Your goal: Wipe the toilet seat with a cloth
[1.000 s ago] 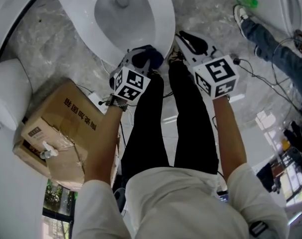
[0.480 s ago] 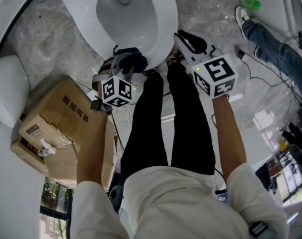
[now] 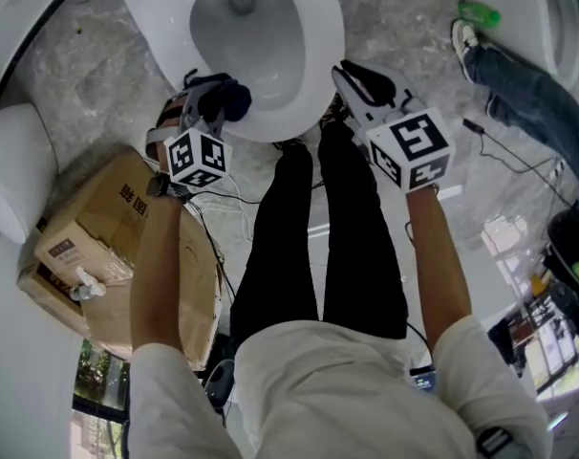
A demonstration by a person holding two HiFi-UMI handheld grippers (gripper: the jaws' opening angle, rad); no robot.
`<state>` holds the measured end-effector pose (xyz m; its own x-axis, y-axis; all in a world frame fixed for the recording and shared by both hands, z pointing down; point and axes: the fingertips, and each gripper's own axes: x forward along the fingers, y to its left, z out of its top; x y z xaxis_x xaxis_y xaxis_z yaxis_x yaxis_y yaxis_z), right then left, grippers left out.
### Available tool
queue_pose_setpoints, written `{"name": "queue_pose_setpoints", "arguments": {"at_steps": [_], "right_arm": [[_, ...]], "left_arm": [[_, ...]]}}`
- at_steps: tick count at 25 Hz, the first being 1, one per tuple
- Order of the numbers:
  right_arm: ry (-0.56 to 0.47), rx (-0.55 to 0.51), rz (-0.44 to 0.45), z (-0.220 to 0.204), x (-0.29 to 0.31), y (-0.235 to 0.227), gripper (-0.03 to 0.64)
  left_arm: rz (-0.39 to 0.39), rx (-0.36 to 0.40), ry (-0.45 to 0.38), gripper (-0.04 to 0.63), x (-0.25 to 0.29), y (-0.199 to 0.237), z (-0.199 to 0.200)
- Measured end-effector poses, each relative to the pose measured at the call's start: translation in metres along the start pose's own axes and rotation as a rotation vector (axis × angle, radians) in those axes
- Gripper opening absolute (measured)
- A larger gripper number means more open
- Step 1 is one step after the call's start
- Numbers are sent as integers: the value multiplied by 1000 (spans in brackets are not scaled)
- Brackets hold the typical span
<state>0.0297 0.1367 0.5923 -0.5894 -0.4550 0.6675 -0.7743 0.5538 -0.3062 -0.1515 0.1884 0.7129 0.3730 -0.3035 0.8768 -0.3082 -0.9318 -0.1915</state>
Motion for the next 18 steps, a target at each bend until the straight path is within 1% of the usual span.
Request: {"name": "queue_pose_setpoints", "arguments": {"at_steps": [4, 11, 18], "right_arm": [[5, 5, -3, 3, 5, 0, 69], [33, 4, 1, 11, 10, -4, 69], [24, -4, -19, 39, 14, -19, 69]], "left_arm": [[29, 49, 17, 41, 5, 32, -10], [80, 97, 50, 41, 11, 84, -24], [121, 147, 53, 41, 13, 126, -29]]}}
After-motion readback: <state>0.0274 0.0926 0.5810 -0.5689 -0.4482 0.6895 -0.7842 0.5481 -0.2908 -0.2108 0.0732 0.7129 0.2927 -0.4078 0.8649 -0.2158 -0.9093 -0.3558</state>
